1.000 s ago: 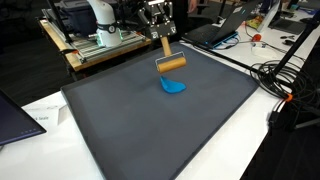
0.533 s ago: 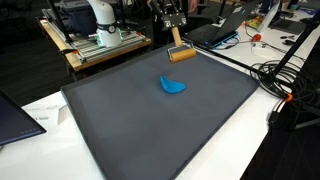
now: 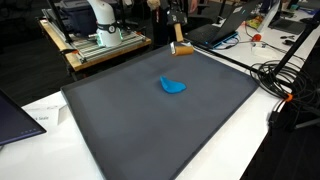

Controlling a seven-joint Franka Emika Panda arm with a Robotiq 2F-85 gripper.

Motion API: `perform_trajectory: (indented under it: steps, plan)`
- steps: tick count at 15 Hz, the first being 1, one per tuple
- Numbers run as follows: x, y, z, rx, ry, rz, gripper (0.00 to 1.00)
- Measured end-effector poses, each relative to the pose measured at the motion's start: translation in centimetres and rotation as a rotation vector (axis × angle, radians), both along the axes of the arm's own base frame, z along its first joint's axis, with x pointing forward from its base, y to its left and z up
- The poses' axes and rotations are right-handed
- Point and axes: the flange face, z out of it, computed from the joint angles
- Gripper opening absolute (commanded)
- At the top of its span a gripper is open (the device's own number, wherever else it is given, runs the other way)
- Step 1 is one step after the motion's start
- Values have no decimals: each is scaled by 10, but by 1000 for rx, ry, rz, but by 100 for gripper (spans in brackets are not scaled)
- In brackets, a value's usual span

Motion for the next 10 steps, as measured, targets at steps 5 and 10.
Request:
perform_trajectory:
  steps: [5,10]
  plan:
    - [3,20,10,-154,68,43,22]
    - [14,36,25,-255,157,43,22]
